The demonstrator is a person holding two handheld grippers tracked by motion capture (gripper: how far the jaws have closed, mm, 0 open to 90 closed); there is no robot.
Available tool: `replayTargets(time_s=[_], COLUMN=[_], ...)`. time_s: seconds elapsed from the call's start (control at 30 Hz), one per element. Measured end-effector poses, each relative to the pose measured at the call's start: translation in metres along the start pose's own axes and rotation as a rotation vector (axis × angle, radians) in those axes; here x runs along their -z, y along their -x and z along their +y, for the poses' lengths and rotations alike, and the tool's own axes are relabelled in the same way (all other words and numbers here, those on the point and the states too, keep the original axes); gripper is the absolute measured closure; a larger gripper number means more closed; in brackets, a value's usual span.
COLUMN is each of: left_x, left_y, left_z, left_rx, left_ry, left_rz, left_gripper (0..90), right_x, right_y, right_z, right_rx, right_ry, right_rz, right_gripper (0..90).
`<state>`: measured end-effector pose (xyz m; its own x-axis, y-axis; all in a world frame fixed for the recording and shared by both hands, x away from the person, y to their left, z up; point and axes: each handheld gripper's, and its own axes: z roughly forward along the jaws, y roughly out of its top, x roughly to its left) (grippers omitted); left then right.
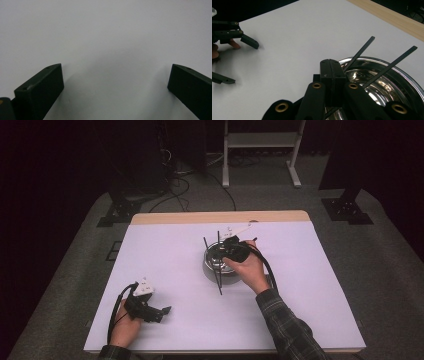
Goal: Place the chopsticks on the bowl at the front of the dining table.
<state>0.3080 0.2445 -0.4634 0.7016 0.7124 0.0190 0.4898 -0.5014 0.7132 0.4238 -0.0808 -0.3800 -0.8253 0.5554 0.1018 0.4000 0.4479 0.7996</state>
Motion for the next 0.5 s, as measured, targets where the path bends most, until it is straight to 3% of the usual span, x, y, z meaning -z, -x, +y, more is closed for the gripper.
replayTargets(time_s=[0.5], left_x=[0.000], left_y=[0.000], left_z=[0.000], left_rx=[0.002], left_ry=[0.001], left_rz=[0.000], left_gripper=[0.0], right_x=[-0.033], right_y=[0.009], right_z=[0.004], right_rx=[-0.028], right_ry=[-0.036], right_rz=[0.006], right_gripper=[89.6])
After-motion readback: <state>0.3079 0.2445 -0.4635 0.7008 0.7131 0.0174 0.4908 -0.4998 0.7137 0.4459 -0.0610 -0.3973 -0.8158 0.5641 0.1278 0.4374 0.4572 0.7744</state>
